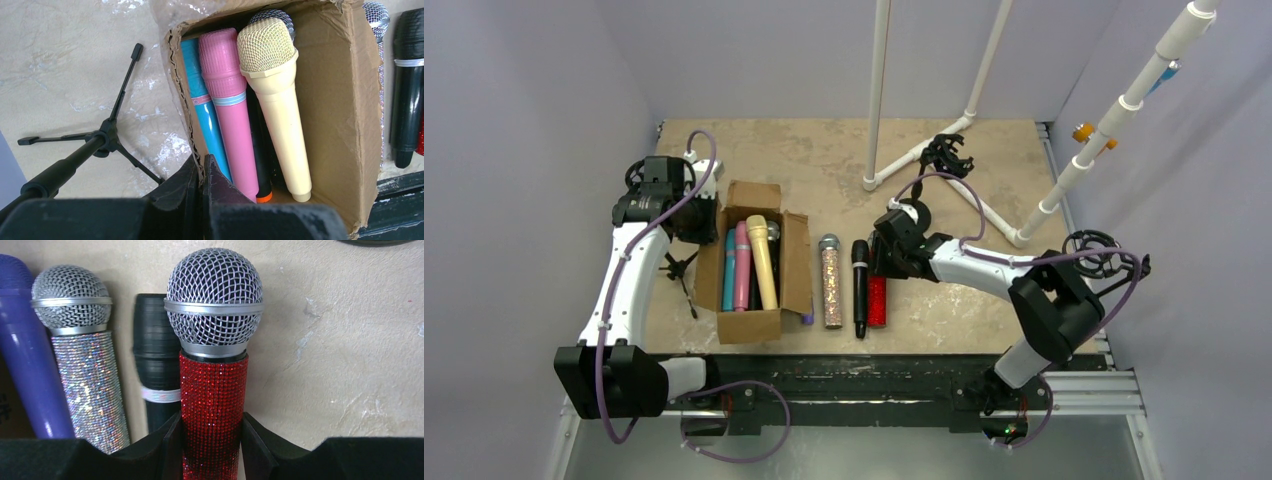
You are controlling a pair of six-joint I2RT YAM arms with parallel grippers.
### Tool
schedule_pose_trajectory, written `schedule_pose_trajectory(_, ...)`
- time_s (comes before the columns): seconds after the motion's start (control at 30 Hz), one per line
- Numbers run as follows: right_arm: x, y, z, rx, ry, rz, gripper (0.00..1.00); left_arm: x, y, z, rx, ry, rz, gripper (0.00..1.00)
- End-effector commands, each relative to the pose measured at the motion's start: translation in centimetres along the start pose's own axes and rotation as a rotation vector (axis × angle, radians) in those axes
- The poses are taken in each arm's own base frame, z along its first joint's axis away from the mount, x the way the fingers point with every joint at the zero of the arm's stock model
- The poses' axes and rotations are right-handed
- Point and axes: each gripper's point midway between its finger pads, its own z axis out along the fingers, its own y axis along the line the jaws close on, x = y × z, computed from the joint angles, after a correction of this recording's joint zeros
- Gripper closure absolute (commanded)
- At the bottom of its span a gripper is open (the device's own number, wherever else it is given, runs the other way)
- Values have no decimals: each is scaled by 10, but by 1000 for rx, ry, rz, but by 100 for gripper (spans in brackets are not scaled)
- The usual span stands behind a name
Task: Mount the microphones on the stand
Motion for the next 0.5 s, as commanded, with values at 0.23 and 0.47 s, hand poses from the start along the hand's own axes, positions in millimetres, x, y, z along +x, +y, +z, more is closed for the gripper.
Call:
schedule_pose_trajectory(0.23, -19, 27, -6, -82, -27, 22, 48, -16, -7, -13, 28, -73, 25, 100)
schedule_pose_trajectory(0.47, -27, 53, -24, -165, -30, 27, 44, -16, -9, -13, 38, -73, 16, 100)
